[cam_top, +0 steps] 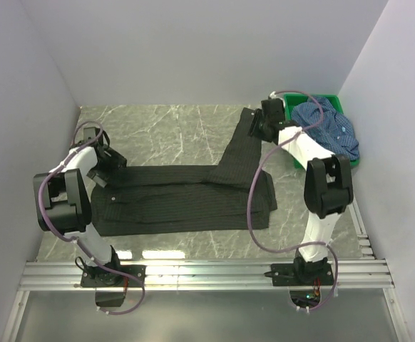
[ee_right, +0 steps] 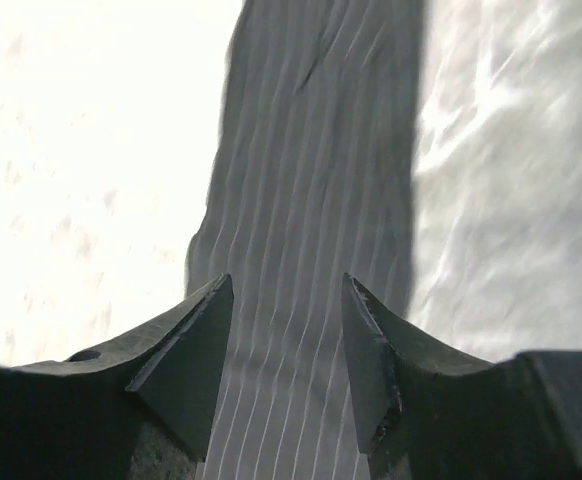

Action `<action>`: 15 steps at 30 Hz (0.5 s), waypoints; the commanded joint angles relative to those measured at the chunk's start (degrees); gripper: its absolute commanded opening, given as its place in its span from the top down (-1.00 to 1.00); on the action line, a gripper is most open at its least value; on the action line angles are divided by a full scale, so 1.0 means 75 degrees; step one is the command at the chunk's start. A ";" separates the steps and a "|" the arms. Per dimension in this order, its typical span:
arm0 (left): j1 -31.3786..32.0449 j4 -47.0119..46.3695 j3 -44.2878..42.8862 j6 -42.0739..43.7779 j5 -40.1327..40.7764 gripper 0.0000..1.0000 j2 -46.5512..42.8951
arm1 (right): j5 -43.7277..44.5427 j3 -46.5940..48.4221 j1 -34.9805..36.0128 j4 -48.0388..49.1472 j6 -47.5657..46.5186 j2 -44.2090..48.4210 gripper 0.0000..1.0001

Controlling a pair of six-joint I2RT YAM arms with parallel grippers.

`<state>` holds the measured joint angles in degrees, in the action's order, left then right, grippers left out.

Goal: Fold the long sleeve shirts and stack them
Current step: Fold the shirt

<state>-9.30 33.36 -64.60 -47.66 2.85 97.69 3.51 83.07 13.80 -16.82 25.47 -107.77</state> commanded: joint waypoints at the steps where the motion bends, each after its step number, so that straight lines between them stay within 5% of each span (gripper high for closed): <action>1: -0.0025 -0.0066 0.0316 0.0050 0.0147 -0.72 0.0158 | 0.0587 0.1085 -0.0281 -0.0522 -0.0174 -0.0862 -0.11; 12: -0.0014 0.0274 0.0234 0.0624 0.0463 -0.99 -0.1235 | 0.0599 0.2705 -0.0586 -0.1542 0.0236 -0.2786 -0.09; 15: 0.0009 0.0192 0.0538 0.0718 0.0639 -0.99 -0.1832 | 0.0598 0.2939 -0.0598 -0.1753 0.0248 -0.2986 0.11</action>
<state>-9.32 34.85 -61.82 -44.34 4.99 88.97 6.50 101.43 9.41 -27.18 26.48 -129.36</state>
